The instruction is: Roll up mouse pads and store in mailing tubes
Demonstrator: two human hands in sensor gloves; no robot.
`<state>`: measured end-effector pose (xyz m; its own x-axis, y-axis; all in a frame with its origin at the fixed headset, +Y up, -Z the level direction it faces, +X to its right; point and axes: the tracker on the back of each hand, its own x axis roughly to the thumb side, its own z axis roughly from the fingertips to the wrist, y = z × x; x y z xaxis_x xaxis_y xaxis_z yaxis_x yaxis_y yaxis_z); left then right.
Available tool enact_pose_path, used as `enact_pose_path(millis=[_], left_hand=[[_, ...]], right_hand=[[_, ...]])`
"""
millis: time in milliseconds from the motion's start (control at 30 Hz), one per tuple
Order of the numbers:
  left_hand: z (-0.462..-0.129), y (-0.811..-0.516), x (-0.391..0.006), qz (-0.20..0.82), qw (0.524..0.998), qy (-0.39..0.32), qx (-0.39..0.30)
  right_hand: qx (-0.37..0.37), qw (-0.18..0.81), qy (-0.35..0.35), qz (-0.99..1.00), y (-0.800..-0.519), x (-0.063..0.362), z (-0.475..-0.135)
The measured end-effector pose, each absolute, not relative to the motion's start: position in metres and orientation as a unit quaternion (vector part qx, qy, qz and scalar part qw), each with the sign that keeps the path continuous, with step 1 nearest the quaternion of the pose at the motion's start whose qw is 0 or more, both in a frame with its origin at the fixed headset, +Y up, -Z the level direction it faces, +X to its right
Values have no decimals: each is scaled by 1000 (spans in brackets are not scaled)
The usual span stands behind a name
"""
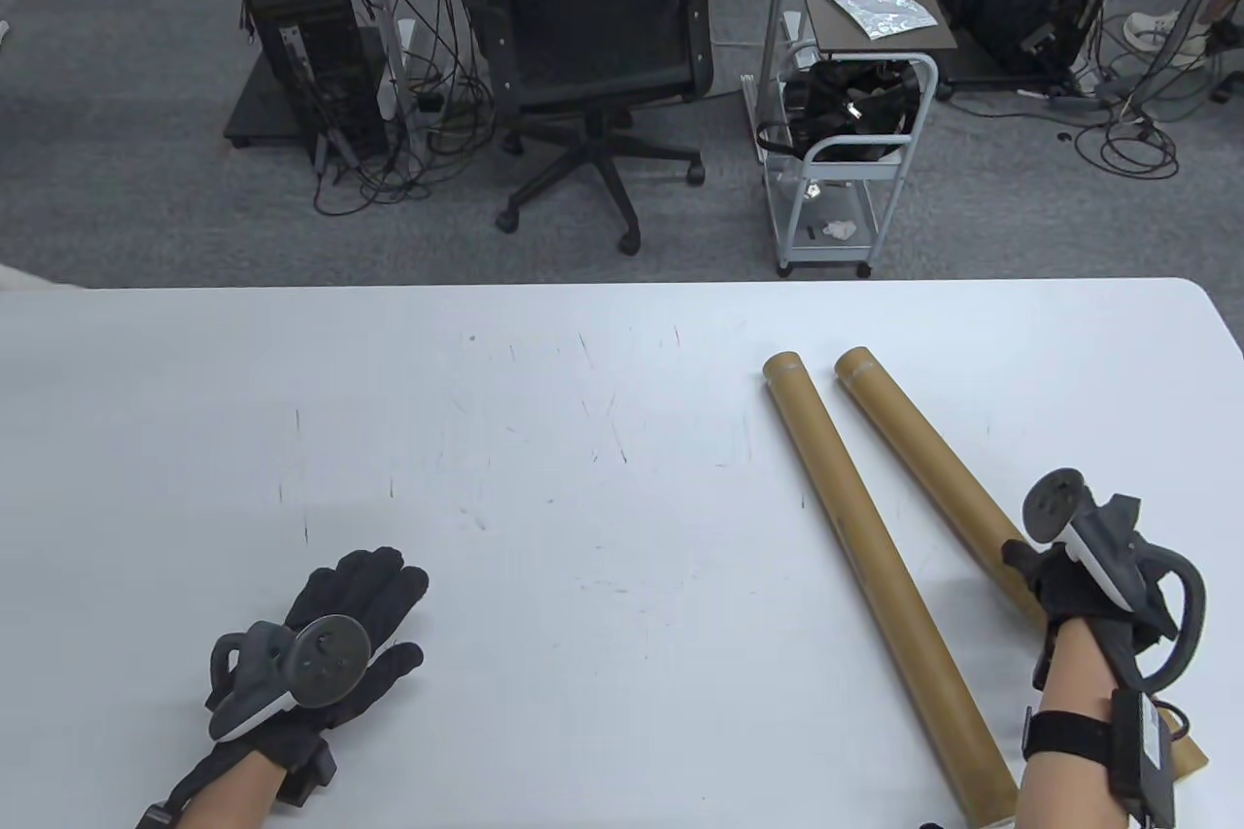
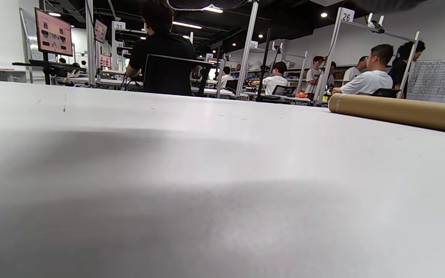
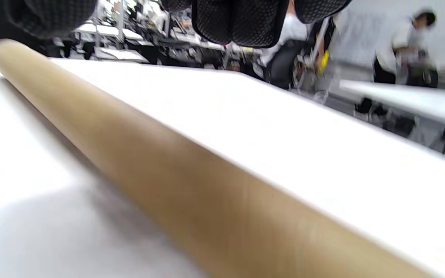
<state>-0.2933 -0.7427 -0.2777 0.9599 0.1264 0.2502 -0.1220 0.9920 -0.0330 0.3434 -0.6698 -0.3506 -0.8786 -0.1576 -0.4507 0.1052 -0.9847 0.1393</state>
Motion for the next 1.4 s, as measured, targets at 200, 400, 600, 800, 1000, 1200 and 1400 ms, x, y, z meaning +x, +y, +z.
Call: enact_pose_path(millis=[200, 400, 600, 800, 1000, 1200, 1400], left_hand=[[-275, -742, -289, 37, 989, -144, -5], [-271, -740, -285, 22, 987, -157, 4], [-270, -743, -283, 22, 986, -163, 3], [-268, -747, -281, 16, 987, -162, -6], [-268, -750, -279, 10, 986, -166, -8], [-271, -751, -277, 10, 986, -165, -12], [-271, -749, -280, 20, 987, -160, -6]], right_hand=[[112, 107, 17, -988, -644, 241, -332], [-36, 59, 41, -997, -682, 130, -308], [-125, 87, 61, -986, -727, 64, -285], [-157, 168, 14, -973, -763, 65, -279], [-146, 127, 14, -981, -756, 73, -283], [-155, 107, 25, -982, -751, 79, -285], [-147, 99, 23, -984, -752, 85, -288]])
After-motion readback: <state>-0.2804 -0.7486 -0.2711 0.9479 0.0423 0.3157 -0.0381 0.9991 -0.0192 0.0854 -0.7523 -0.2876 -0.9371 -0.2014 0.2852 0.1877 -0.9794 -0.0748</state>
